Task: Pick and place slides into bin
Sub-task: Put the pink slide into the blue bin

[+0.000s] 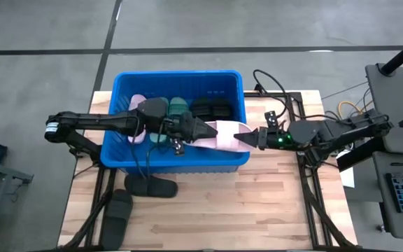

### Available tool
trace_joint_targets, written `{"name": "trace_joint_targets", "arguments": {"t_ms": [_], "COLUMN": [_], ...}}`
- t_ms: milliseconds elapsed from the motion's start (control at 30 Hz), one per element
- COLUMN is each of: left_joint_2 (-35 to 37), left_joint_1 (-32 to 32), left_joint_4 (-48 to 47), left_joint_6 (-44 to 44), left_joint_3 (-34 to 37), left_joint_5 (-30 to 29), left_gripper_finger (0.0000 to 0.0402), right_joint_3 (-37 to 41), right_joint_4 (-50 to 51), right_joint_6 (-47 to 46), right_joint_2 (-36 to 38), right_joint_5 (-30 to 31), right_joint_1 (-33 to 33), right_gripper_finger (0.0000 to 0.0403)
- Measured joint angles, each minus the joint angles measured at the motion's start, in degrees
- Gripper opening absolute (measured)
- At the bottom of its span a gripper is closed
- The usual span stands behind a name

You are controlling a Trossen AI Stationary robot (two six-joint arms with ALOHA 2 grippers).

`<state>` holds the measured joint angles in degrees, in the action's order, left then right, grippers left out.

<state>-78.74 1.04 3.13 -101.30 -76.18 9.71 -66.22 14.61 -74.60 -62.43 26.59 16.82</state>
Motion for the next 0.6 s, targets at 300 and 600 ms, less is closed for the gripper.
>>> {"name": "trace_joint_targets", "arguments": {"t_ms": [300, 600], "left_joint_2": [-1.9, -3.7], "left_joint_1": [-0.5, -0.8], "left_joint_4": [0.4, 1.0], "left_joint_6": [-1.9, -1.7], "left_joint_3": [0.1, -0.4], "left_joint_5": [-1.6, -1.7], "left_gripper_finger": [0.024, 0.0233], "right_joint_3": [0.0, 0.0], "right_joint_4": [-2.5, -2.6], "right_joint_6": [0.1, 0.2], "right_joint_2": [-1.6, -2.0], "right_joint_5": [0.2, 0.2], "right_joint_1": [0.0, 0.0], "right_gripper_finger": [0.0008, 0.0008]}}
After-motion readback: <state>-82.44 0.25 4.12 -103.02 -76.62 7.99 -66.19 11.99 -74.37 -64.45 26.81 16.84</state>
